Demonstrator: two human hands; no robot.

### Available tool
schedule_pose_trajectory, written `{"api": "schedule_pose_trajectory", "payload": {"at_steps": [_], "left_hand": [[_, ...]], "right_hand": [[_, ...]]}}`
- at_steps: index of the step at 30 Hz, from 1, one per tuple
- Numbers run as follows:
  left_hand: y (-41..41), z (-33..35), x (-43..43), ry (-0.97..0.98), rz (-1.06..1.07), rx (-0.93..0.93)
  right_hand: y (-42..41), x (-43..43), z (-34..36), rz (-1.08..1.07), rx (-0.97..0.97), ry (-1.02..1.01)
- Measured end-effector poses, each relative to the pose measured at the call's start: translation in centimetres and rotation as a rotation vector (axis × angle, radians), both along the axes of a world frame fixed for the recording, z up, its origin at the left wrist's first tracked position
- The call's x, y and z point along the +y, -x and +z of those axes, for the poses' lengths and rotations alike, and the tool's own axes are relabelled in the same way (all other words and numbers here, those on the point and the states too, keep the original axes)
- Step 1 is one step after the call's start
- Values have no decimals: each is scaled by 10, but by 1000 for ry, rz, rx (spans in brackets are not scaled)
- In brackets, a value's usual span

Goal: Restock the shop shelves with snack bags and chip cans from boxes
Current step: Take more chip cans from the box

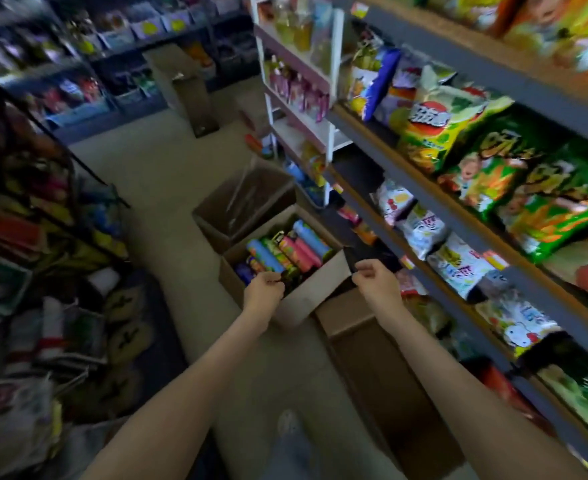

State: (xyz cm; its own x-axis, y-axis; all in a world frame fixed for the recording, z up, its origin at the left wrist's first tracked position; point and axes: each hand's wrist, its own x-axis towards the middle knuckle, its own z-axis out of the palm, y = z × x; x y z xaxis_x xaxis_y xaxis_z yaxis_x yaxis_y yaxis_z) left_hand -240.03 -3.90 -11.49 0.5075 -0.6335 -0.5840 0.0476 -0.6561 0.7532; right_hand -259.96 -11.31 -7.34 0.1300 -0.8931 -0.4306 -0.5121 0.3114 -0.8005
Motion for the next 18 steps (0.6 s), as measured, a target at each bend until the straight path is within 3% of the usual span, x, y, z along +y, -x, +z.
{"api": "schedule_pose_trajectory", "payload": {"at_steps": [3, 11, 18], "left_hand": [[-58, -41, -27, -68, 56, 22], [-133, -57, -101, -143, 59, 60], [-195, -177, -158, -196, 234, 138]], "right_hand": [[-51, -27, -11, -7, -2, -62], [-133, -120, -64, 33, 22, -140], [-187, -202, -183, 76, 165, -283]]}}
